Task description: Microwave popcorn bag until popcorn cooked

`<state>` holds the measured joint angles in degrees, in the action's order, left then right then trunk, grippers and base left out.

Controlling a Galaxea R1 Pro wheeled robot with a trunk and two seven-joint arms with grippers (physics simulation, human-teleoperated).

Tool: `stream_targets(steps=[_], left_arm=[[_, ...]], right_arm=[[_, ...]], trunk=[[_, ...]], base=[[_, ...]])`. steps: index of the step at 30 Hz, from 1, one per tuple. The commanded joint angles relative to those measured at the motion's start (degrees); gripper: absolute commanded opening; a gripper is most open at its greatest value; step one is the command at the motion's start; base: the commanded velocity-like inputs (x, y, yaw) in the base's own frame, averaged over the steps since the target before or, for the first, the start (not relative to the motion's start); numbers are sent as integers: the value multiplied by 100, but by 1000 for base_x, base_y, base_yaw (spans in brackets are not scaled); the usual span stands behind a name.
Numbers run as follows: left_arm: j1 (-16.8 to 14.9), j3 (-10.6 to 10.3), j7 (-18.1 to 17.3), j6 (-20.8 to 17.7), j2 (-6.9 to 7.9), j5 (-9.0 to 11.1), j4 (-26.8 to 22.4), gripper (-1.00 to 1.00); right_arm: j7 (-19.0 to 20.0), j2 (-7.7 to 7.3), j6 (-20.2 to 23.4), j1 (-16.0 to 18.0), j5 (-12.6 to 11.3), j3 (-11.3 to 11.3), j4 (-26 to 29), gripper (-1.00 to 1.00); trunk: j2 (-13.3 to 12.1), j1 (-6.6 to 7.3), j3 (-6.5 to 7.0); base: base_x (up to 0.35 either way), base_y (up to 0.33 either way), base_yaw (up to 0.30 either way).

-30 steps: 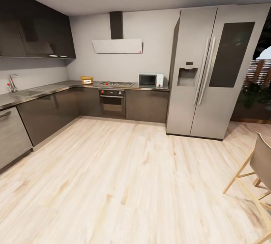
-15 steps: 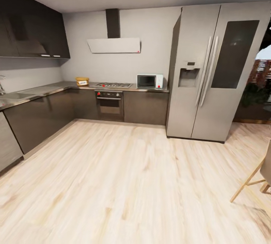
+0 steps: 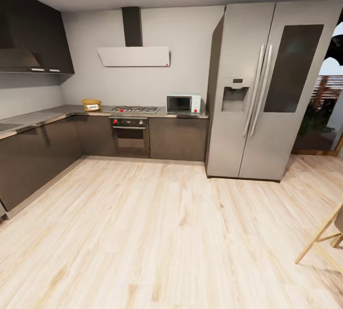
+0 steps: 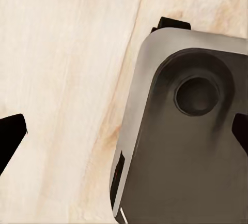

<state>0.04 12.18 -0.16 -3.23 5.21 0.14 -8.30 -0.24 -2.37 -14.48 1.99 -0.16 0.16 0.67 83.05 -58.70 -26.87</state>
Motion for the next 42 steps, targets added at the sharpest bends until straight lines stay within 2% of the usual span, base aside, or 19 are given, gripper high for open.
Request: stream_targets(steps=[1, 9, 20, 42], left_arm=[[3, 28, -2, -34, -2, 3, -14, 100], [-1, 26, -2, -34, -2, 3, -14, 100], [4, 28, -2, -36, -2, 3, -14, 100], [3, 26, -2, -37, -2, 3, -14, 100]], right_arm=[[-2, 0, -18, 4, -3, 2, -5, 100], [-2, 0, -20, 4, -3, 2, -5, 100], [-2, 0, -20, 4, -2, 2, -5, 100], [-2, 0, -20, 4, -2, 2, -5, 100]], trunk=[[3, -3, -6], [3, -3, -6], [3, -3, -6], [3, -3, -6]], base=[[318, 134, -4], [311, 146, -13], [308, 150, -181], [308, 151, -95]])
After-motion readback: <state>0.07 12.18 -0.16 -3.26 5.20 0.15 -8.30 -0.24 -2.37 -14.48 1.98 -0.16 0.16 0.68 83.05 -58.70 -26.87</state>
